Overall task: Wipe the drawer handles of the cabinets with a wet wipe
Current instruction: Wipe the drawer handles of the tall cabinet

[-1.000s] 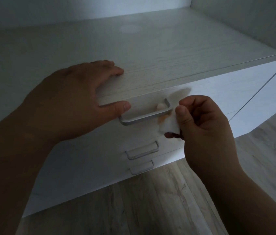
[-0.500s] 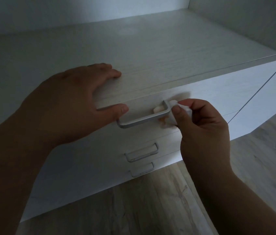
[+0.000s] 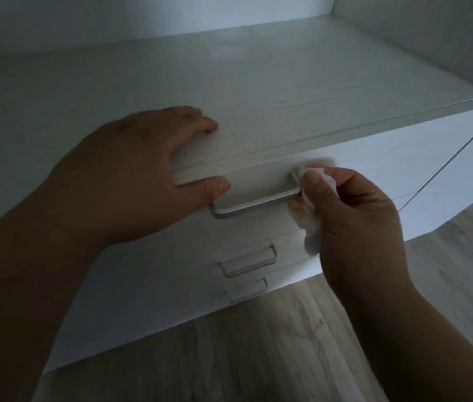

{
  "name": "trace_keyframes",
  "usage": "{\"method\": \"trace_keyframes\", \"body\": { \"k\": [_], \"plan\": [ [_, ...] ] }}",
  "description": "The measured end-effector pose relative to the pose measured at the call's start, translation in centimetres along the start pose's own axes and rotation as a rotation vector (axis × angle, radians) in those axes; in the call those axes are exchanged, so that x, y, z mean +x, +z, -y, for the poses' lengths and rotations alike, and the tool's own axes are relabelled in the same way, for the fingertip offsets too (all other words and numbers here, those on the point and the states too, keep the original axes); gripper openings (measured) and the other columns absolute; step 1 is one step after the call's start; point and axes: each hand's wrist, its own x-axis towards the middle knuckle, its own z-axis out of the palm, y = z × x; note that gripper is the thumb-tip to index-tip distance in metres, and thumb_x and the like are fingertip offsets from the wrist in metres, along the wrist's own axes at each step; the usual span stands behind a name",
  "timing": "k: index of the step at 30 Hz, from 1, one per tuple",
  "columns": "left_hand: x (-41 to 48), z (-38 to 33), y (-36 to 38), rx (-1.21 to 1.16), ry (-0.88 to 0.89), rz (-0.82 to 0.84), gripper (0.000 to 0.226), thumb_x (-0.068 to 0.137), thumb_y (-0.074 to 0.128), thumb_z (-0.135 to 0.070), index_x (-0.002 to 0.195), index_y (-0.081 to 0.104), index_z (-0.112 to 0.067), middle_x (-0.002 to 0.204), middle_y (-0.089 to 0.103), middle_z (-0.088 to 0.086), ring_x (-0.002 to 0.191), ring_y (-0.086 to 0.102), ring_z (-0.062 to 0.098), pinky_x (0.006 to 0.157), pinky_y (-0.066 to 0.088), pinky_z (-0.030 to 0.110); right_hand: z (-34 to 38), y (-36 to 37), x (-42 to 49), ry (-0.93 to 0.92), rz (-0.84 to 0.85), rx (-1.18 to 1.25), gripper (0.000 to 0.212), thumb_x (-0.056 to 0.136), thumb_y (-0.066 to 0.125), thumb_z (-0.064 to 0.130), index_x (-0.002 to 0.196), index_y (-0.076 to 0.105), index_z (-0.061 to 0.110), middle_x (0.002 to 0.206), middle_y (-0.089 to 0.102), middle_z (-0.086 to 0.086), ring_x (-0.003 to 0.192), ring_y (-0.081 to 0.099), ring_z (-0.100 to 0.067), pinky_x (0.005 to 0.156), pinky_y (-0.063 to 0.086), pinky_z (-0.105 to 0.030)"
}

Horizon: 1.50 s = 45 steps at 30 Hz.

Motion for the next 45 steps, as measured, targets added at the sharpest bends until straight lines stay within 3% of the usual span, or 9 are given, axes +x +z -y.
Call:
{"method": "trace_keyframes", "body": {
  "k": [6,11,15,19,25,29,32,39,45],
  "plan": [
    [0.2,-0.1,0.0,-0.009,-0.005,0.008,0.088,0.072,0.044,-0.086,0.148,0.047,-0.042,0.160,0.043,-0.018,0.147,0.042,0.012,0.122,0.034,0.044,-0.2,0.5,-0.4,-0.146,-0.040,-0.190,0.019,0.102,0.057,0.034,0.095,0.074,0.034,0.080,0.074,0.005,0.068,0.069,-0.006,0.054,0.051,-0.012],
    [0.1,-0.2,-0.1,0.002,-0.005,0.010,0.088,0.072,0.043,-0.086,0.149,0.045,-0.043,0.161,0.042,-0.018,0.147,0.042,0.012,0.122,0.035,0.045,-1.1,0.7,-0.5,-0.182,-0.101,-0.279,0.017,0.101,0.057,0.032,0.088,0.067,0.036,0.082,0.071,0.016,0.078,0.068,-0.009,0.060,0.056,-0.018],
    [0.0,-0.3,-0.2,0.001,-0.012,0.010,0.088,0.071,0.043,-0.087,0.148,0.046,-0.044,0.161,0.042,-0.019,0.148,0.041,0.011,0.122,0.034,0.045,-1.2,0.9,0.1,-0.157,-0.123,-0.183,0.005,0.100,0.064,0.029,0.101,0.068,0.032,0.093,0.074,0.013,0.085,0.071,-0.010,0.067,0.060,-0.022],
    [0.0,-0.3,-0.2,0.000,-0.009,0.006,0.087,0.072,0.043,-0.086,0.148,0.046,-0.045,0.160,0.042,-0.019,0.147,0.042,0.012,0.122,0.034,0.044,-1.3,1.1,-0.5,-0.120,-0.111,-0.110,0.012,0.101,0.061,0.033,0.099,0.073,0.030,0.092,0.076,0.007,0.086,0.074,-0.012,0.068,0.060,-0.020],
    [-0.1,-0.2,-0.1,0.007,-0.012,0.002,0.087,0.072,0.044,-0.086,0.148,0.046,-0.044,0.160,0.042,-0.020,0.147,0.043,0.013,0.122,0.034,0.045,-1.0,1.4,-0.6,0.006,-0.049,0.043,0.016,0.103,0.057,0.032,0.099,0.070,0.024,0.100,0.074,0.002,0.093,0.074,-0.019,0.070,0.064,-0.033],
    [0.1,-0.3,-0.1,-0.001,-0.007,-0.007,0.086,0.072,0.044,-0.084,0.147,0.047,-0.043,0.159,0.043,-0.019,0.147,0.042,0.013,0.122,0.033,0.042,-0.1,0.5,0.2,-0.021,0.001,-0.089,0.019,0.101,0.059,0.034,0.091,0.069,0.023,0.078,0.069,0.001,0.065,0.065,-0.005,0.059,0.055,-0.019],
    [0.2,-0.2,0.0,0.004,-0.007,-0.004,0.087,0.072,0.044,-0.085,0.148,0.046,-0.043,0.159,0.043,-0.020,0.147,0.042,0.011,0.122,0.032,0.039,-0.2,0.2,0.1,-0.084,-0.017,-0.197,0.019,0.100,0.059,0.037,0.088,0.068,0.026,0.073,0.068,0.007,0.061,0.062,-0.004,0.056,0.052,-0.016],
    [0.1,-0.1,0.0,0.007,-0.009,0.004,0.087,0.072,0.043,-0.086,0.148,0.045,-0.044,0.160,0.042,-0.019,0.147,0.042,0.012,0.122,0.034,0.044,-1.1,1.0,-0.5,-0.008,-0.020,-0.035,0.017,0.103,0.055,0.036,0.102,0.068,0.026,0.100,0.070,0.009,0.094,0.071,-0.010,0.072,0.062,-0.024],
    [0.1,-0.1,-0.1,0.010,-0.005,0.004,0.087,0.072,0.043,-0.086,0.148,0.045,-0.044,0.160,0.042,-0.019,0.147,0.043,0.013,0.121,0.035,0.046,-0.4,1.1,-0.6,-0.061,-0.044,-0.159,0.019,0.104,0.054,0.036,0.091,0.063,0.026,0.072,0.067,0.007,0.058,0.062,-0.005,0.055,0.054,-0.018]
  ]
}}
